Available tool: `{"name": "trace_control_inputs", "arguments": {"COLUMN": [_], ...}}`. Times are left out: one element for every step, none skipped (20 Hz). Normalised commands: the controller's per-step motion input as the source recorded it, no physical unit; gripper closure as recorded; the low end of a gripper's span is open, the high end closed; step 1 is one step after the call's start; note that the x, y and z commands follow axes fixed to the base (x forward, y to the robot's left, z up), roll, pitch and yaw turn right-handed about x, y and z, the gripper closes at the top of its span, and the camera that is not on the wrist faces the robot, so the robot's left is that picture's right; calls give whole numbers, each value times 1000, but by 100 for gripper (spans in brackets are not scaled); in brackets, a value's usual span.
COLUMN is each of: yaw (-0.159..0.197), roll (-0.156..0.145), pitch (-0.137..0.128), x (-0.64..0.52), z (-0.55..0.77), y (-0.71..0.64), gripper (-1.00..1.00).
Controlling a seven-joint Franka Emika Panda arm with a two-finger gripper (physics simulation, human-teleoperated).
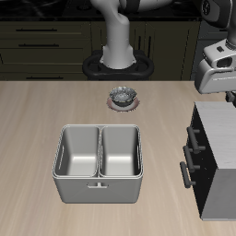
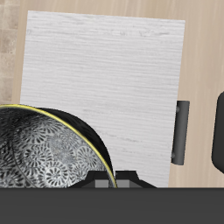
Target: Pick up the bowl on the table and place it on top of the white cabinet
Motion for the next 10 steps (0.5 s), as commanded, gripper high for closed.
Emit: {"name": "trace_control_inputs", "arguments": {"yaw": [-29,17,6,32,-18,23,6,-1,1,5], "roll": [1,-3,2,12,-3,-2,-1,-17,5,-7], "pitch": [43,-9,27,52,40,-3,34,24,24,12], "x": [64,83,45,125,57,22,45,24,119,10], "z": [-155,-66,-196,-482,-225,-85,-236,-206,-149,-164], "y": [-65,2,-31,-10,-29,15,-67,-41,10,-32], "gripper": [100,100,100,100,100,100,100,100,100,100]}}
